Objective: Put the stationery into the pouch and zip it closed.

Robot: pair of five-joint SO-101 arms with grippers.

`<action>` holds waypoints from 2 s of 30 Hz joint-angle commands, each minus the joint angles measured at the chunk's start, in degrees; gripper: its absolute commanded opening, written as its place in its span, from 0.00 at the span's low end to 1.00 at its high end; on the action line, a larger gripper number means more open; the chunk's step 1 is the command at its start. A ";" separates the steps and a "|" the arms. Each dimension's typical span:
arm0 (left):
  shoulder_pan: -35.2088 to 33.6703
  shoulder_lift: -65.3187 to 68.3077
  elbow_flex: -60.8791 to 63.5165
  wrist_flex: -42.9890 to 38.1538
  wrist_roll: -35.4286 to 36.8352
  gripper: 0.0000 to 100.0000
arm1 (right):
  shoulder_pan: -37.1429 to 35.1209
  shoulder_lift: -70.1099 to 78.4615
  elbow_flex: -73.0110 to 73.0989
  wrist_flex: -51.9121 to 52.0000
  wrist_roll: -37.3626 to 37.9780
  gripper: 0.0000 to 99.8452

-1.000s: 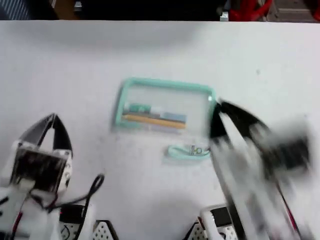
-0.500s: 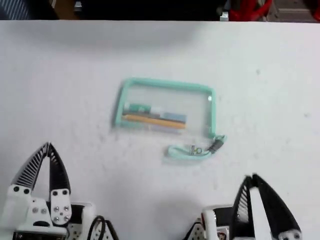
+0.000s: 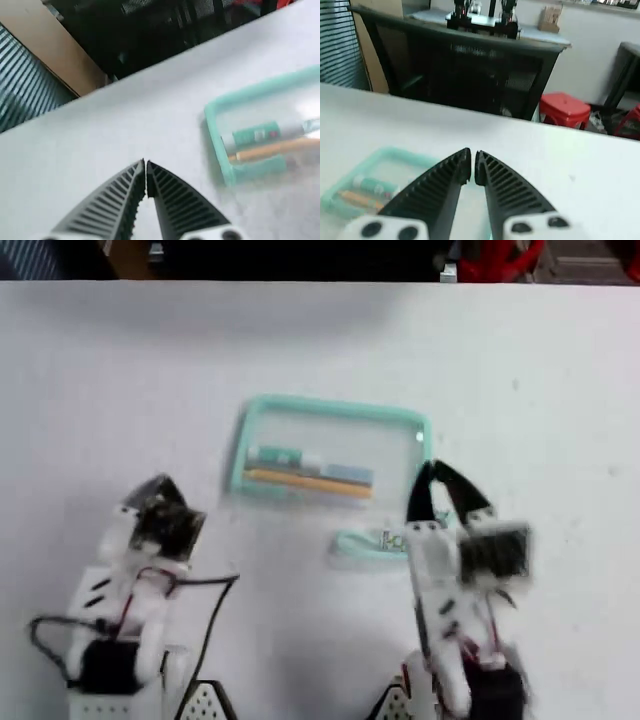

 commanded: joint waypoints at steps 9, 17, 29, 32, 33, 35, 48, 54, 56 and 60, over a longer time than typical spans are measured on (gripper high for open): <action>-2.24 -0.31 14.86 1.41 9.58 0.02 | -0.22 0.40 24.18 1.54 -0.53 0.02; -1.19 -0.31 15.38 17.58 18.99 0.02 | -0.48 -0.04 24.00 22.99 -0.62 0.02; -0.57 -0.31 15.30 17.67 14.86 0.02 | -0.40 0.31 24.00 22.55 -0.35 0.02; -0.57 -0.31 15.30 17.67 14.86 0.02 | -0.40 0.31 24.00 22.55 -0.35 0.02; -0.57 -0.31 15.30 17.67 14.86 0.02 | -0.40 0.31 24.00 22.55 -0.26 0.02; -0.57 -0.31 15.30 17.67 14.86 0.02 | -0.40 0.31 24.00 22.55 -0.26 0.02; -0.57 -0.31 15.30 17.67 14.86 0.02 | -0.40 0.31 24.00 22.55 -0.26 0.02; -0.57 -0.31 15.30 17.67 14.86 0.02 | -0.40 0.31 24.00 22.55 -0.26 0.02; -0.57 -0.31 15.30 17.67 14.86 0.02 | -0.40 0.31 24.00 22.55 -0.26 0.02; -0.57 -0.31 15.30 17.67 14.95 0.02 | -0.40 0.31 24.00 22.55 -0.26 0.02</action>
